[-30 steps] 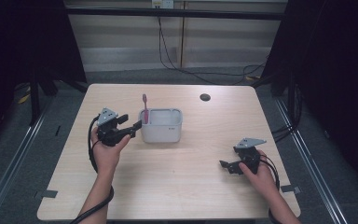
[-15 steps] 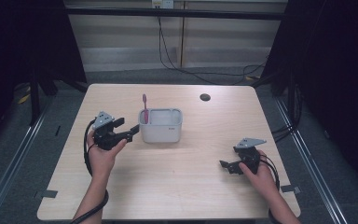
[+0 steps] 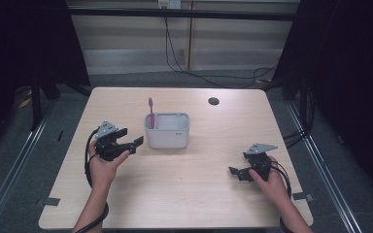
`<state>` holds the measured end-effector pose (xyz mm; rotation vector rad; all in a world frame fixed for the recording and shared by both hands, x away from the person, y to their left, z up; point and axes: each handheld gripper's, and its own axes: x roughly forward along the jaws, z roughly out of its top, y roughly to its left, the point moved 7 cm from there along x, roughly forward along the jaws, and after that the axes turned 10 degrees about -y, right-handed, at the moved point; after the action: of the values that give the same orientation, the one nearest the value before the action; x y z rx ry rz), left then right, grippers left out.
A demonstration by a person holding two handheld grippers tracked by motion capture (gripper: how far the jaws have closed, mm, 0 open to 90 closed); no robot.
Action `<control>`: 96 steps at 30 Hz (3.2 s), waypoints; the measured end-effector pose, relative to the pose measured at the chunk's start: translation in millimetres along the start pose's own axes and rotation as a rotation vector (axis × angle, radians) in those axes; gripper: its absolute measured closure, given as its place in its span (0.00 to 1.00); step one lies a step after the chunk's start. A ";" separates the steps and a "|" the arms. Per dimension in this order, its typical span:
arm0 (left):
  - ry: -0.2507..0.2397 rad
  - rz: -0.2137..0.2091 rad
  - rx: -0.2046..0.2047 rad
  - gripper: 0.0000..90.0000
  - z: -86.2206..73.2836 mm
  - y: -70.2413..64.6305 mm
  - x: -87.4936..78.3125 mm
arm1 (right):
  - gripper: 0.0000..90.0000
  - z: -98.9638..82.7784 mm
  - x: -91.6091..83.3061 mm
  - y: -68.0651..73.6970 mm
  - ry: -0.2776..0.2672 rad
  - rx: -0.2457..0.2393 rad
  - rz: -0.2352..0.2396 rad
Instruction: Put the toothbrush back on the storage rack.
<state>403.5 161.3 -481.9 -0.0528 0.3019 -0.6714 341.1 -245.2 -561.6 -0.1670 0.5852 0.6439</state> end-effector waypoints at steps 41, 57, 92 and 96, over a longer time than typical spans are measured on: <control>0.088 0.030 -0.019 0.26 -33.1 23.9 -20.6 | 0.13 0.0 0.0 -0.1 -0.001 -0.002 0.000; 0.156 0.055 0.012 0.26 -46.2 34.3 -29.0 | 0.13 0.0 0.0 0.0 0.000 -0.001 0.000; 0.265 0.087 0.038 0.26 -69.0 54.2 -44.4 | 0.13 0.0 0.0 -0.1 -0.001 -0.002 0.000; 0.281 0.081 0.054 0.26 -70.9 54.7 -44.9 | 0.13 0.0 0.0 0.0 0.000 -0.001 0.000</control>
<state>382.5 235.3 -546.0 0.1058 0.5527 -0.6060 341.1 -245.2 -561.6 -0.1680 0.5844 0.6439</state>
